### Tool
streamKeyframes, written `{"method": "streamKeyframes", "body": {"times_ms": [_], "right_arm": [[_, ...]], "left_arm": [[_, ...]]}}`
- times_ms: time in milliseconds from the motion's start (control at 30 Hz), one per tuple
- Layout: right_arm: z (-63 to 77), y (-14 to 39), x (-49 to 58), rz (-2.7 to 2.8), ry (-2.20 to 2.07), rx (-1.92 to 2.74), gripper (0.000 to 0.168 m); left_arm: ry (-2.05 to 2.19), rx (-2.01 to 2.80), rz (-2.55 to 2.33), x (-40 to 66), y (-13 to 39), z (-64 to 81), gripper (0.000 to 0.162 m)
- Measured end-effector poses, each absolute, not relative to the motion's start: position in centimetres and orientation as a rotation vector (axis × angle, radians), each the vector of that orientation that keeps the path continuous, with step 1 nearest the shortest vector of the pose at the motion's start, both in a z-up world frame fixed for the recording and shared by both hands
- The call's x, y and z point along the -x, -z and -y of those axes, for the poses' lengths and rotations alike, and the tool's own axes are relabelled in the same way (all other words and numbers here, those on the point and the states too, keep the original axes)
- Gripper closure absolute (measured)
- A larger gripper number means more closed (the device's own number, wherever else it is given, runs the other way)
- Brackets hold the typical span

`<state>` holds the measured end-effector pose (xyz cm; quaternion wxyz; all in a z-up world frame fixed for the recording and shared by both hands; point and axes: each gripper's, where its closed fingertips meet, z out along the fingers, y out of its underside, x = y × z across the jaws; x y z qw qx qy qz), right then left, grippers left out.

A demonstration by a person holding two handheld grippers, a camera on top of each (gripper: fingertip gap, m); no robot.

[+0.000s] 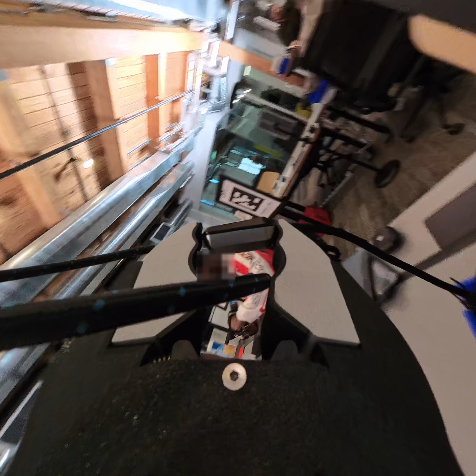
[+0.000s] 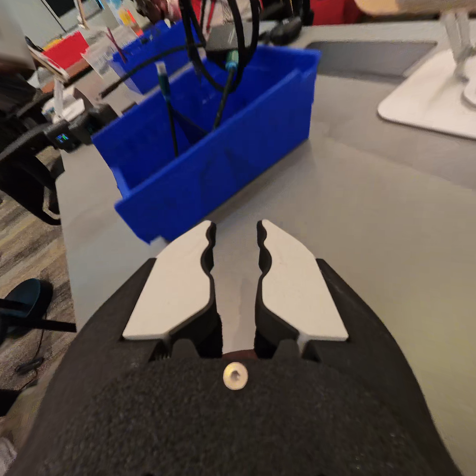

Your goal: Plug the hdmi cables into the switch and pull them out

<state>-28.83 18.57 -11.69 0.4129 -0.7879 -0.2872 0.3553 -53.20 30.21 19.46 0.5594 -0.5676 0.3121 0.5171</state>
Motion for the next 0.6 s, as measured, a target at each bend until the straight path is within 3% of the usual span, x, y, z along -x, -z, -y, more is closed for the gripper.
{"method": "streamKeyframes", "body": {"times_ms": [167,467,600], "right_arm": [[-15.2,14.2,23.9,0.69,-0.821,2.028,0.138],[-9.7,14.9,20.0,0.668,-0.798,2.007,0.137],[-8.4,16.1,19.6,0.666,-0.799,2.007,0.137]], "left_arm": [[-1.007,1.626,-1.055,48.4,-7.7,-32.7,0.109],[-0.864,2.156,-1.114,53.8,8.1,-37.1,0.109],[-0.877,2.169,-1.093,54.0,9.0,-37.9,0.108]]}}
